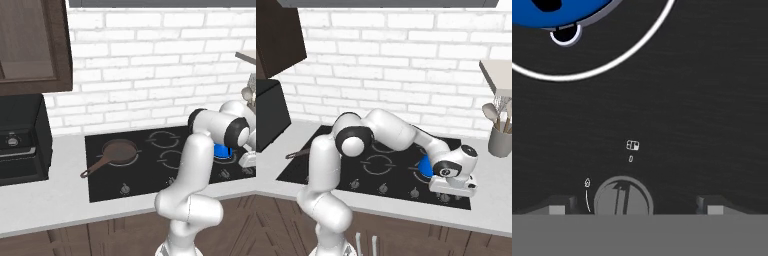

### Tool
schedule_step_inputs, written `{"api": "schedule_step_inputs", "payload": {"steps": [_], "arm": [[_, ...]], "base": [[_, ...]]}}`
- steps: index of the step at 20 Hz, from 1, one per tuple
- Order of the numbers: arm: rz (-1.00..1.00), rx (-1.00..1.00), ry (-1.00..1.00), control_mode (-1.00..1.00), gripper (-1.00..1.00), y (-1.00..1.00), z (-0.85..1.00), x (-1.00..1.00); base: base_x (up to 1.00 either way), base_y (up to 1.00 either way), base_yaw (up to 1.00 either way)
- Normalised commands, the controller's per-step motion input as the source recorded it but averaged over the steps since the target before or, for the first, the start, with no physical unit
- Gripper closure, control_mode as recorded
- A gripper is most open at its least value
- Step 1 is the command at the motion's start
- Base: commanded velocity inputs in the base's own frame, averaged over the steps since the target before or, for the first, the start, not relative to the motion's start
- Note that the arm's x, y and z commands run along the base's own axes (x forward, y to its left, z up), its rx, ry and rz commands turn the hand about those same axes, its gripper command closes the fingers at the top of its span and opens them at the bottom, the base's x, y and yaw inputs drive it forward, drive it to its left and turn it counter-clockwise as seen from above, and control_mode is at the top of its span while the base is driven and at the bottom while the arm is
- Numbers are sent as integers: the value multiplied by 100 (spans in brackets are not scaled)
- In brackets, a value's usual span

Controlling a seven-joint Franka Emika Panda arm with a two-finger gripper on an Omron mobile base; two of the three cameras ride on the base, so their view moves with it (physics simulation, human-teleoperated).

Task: Pick the kettle from the counter and place it on a stove burner. Then turn the burner on.

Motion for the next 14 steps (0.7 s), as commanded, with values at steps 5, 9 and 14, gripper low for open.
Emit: {"api": "schedule_step_inputs", "payload": {"steps": [5,9,14], "arm": [[0,-1,0,-100,-100,0,0,-9],[0,-2,0,-100,-100,2,0,0],[0,-2,0,-100,-100,0,0,0]], "base": [[0,0,0],[0,0,0],[0,0,0]]}}
